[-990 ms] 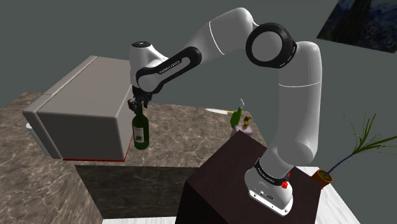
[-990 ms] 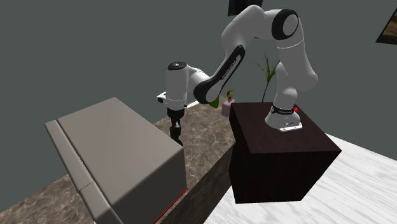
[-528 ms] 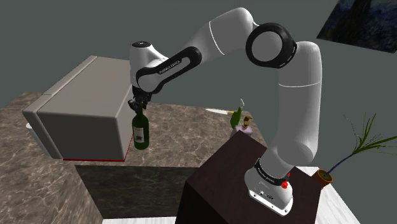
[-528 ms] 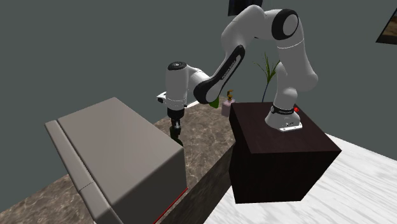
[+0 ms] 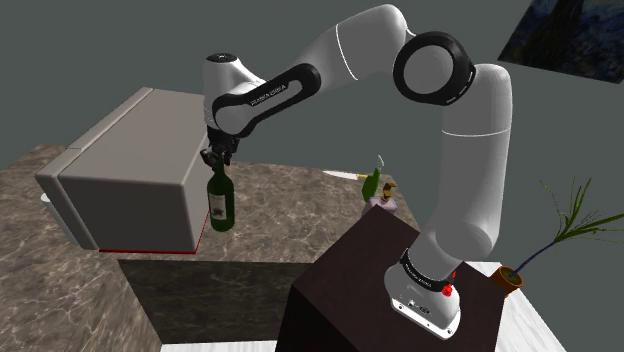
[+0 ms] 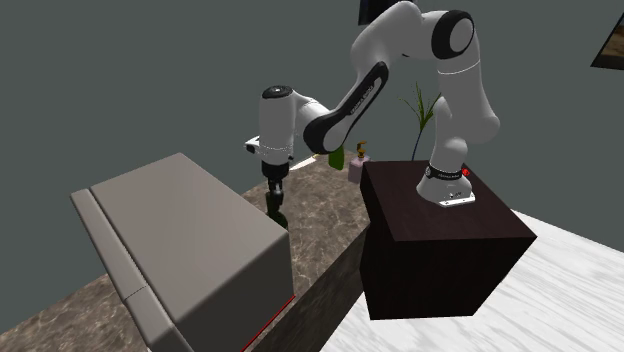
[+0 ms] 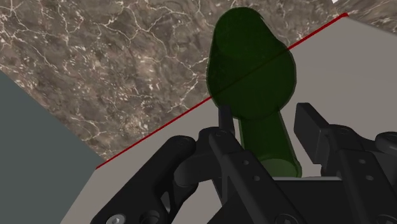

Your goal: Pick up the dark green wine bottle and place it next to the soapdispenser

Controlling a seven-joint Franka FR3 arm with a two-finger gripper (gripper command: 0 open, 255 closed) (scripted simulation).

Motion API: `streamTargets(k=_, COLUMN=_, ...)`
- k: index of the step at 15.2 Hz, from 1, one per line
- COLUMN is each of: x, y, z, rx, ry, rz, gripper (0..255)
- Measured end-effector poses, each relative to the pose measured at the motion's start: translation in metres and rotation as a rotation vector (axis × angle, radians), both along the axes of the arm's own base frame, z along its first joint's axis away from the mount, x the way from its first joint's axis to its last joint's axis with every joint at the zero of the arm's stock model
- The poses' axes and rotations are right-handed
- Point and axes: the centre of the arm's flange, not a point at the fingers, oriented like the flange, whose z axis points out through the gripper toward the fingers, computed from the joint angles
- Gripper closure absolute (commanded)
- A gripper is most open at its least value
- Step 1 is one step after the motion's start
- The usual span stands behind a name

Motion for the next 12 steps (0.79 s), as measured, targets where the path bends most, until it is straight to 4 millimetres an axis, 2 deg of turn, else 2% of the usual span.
streamTargets(k=12, x=0.0, y=0.0, z=0.062, rx=0.0, ry=0.0, rz=0.0, gripper=255)
